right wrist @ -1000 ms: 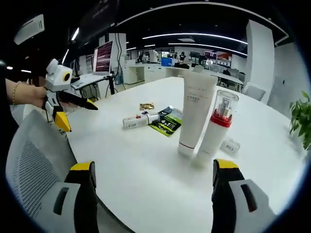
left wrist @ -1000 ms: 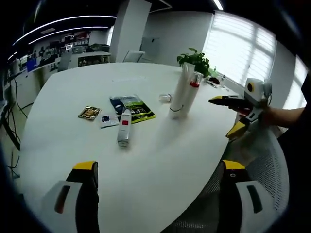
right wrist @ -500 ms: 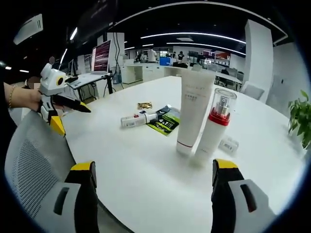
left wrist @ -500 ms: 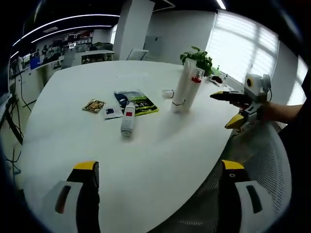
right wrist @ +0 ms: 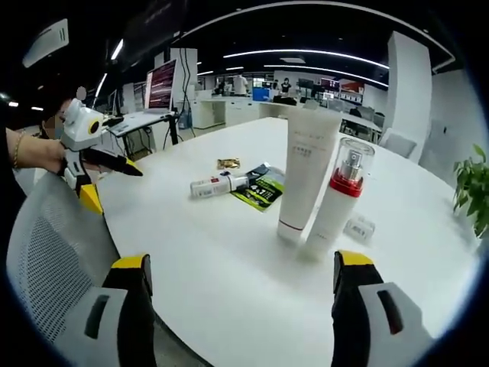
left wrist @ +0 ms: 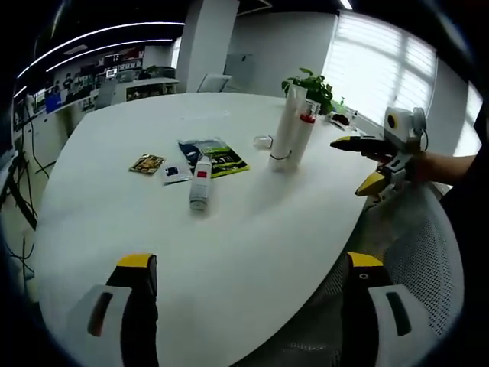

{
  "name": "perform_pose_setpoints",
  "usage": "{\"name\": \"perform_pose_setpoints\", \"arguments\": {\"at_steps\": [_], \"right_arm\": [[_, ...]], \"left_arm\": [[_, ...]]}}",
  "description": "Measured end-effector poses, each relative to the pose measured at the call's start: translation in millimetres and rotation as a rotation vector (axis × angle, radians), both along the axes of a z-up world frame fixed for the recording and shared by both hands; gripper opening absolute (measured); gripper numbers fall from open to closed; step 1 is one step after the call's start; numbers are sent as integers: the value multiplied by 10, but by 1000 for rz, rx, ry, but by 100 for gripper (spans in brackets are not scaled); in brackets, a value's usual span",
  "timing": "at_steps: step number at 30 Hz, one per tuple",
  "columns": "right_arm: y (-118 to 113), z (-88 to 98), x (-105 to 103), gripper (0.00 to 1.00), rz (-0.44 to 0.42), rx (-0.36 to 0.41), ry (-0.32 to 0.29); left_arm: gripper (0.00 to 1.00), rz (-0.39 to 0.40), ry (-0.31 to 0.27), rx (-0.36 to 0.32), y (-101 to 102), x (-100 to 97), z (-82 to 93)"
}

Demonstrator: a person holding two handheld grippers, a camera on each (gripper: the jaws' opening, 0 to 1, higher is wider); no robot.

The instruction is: Arrange the skincare products in the storage area until every visible bottle or jar stands upright without overlapping.

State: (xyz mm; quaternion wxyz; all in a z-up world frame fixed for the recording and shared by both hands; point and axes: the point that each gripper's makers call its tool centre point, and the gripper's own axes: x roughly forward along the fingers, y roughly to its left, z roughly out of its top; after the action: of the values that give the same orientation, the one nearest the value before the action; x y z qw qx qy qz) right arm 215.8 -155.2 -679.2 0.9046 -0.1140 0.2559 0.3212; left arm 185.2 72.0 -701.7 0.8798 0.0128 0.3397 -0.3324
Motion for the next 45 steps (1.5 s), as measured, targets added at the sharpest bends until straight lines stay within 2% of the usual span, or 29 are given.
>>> {"name": "perform_pose_setpoints", "arguments": {"at_steps": [3,6,12,19,21,27,29,35,45], "right_arm": [[-60,16,8,96,-9,7,7],[-152,-23,15,96,23,-53,3],[-443,-32,127,96,15,-98,13],[-830,-25,327,93,30,-190,17],[-957,-36,438,92,27,-205,21],[-1132,-65,628,88,57,-287,11],[-1218,-98,760,86,60,-300,16],[-1297,-127,963,79,59,-308,17],[-1340,-289,1365,65,126,-368,25]], "left_arm": [[96,8,1,-4,7,7,-3],[95,14,0,-9,7,14,-15],[95,20,2,-17,6,19,-20],[94,33,1,-17,24,30,-16],[93,49,1,-24,58,51,-14],[92,59,11,-24,64,48,-22],[92,55,16,-24,55,39,-32],[91,71,30,-17,97,45,-67],[89,78,53,0,124,27,-118]]}}
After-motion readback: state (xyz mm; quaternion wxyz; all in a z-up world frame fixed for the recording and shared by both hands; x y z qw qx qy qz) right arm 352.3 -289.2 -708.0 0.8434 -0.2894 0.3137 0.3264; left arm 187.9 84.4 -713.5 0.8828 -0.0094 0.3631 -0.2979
